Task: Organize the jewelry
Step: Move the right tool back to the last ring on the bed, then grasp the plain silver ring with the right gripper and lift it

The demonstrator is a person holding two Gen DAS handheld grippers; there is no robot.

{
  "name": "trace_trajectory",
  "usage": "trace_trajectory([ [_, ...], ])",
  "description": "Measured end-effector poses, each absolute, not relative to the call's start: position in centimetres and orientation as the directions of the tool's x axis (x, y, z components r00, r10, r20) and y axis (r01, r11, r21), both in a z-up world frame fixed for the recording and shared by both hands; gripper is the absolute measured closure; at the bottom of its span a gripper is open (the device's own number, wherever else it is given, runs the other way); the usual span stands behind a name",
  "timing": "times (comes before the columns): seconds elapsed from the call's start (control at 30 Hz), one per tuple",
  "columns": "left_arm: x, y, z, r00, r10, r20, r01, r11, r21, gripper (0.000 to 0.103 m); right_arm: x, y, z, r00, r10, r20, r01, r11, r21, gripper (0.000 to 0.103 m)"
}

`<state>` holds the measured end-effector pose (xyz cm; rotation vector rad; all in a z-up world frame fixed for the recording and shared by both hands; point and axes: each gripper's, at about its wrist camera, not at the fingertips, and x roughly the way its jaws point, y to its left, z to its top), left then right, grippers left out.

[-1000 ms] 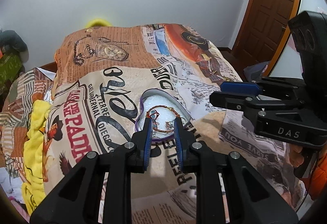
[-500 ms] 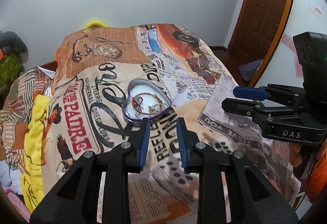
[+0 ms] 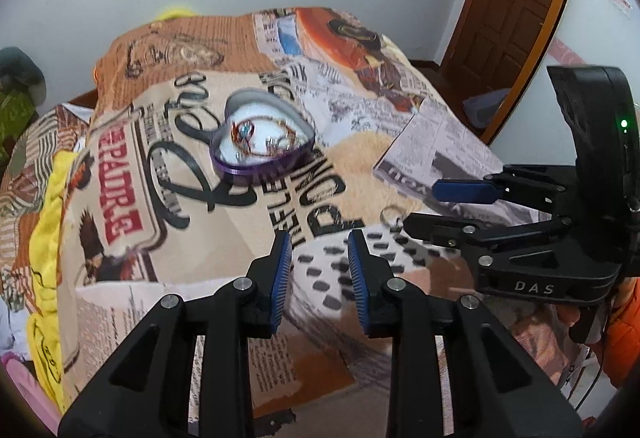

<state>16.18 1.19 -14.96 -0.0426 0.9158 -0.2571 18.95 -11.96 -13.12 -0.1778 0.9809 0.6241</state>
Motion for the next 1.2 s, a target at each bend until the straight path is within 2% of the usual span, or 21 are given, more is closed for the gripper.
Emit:
trace_trajectory([
  [0.17,16.5,1.7,-16.1,0.558,-0.242,-0.794,0.184,0.969,-0.166,0.075,19.2,-11.0,-14.1,0.368,0.398,-0.84,-0.597,0.794,0.114,0.06],
  [0.23,16.7,1.8,-16.3,0.551,-0.245,-0.798,0.183,0.968,-0.171,0.075,19.0,-10.8,-14.2,0.371,0.397,-0.84,-0.611,0.785,0.102,0.066],
  [0.3,16.8,1.6,-16.4,0.548,-0.249,-0.799,0.19,0.967,-0.171,0.075,18.9,-10.7,-14.1,0.37,0.401,-0.838,-0.62,0.779,0.099,0.08],
  [0.37,16.9,1.2,-16.4,0.546,-0.256,-0.798,0.201,0.964,-0.171,0.074,19.0,-10.7,-14.1,0.37,0.405,-0.836,-0.62,0.778,0.102,0.083],
  [0.8,18.2,-3.6,-16.1,0.522,-0.286,-0.803,0.297,0.944,-0.143,0.075,19.4,-14.7,-11.7,0.446,0.47,-0.762,-0.552,0.814,0.179,0.083],
  [1.2,19.8,-6.8,-17.7,0.466,-0.255,-0.847,0.361,0.929,-0.082,0.077,20.0,-16.7,-12.6,0.449,0.465,-0.763,-0.508,0.835,0.21,0.083],
])
